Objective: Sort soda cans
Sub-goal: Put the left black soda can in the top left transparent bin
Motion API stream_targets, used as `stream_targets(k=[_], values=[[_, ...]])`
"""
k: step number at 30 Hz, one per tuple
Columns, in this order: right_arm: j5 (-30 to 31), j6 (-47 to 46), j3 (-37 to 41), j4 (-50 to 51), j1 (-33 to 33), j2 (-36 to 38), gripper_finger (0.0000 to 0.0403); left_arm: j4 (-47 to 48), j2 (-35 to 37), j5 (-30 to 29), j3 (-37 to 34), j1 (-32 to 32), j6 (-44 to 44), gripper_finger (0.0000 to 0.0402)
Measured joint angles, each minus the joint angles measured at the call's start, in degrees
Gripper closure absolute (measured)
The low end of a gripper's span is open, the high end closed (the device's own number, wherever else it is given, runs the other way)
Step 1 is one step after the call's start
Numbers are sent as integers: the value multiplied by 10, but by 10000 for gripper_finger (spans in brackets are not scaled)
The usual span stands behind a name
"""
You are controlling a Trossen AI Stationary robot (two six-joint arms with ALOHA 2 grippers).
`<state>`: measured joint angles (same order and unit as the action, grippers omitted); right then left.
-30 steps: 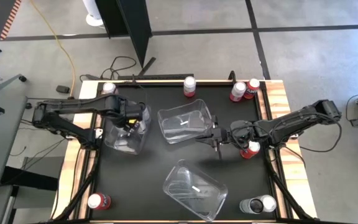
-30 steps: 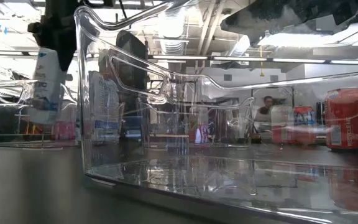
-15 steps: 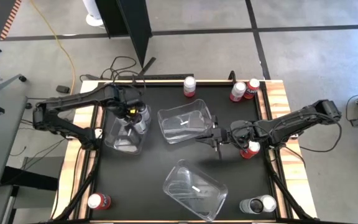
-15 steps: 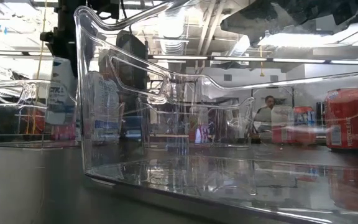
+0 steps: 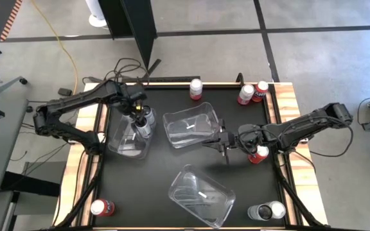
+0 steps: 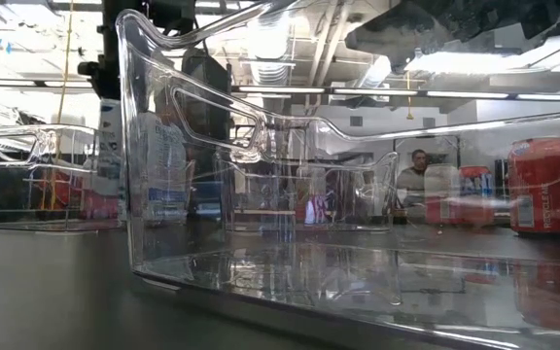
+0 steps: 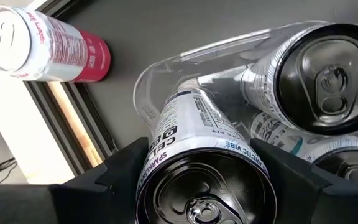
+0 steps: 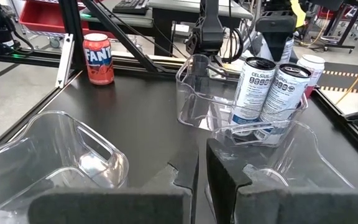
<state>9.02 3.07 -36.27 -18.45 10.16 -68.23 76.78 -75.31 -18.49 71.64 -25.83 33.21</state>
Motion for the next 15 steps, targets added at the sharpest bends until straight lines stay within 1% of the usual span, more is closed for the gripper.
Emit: stream_targets(k=[9,15], values=[[0,0,0,0,0,0,352,-27,0,2,0,-28,-41,151],[0,0,0,0,0,0,352,-65,0,19,-39,-42,-59,151]])
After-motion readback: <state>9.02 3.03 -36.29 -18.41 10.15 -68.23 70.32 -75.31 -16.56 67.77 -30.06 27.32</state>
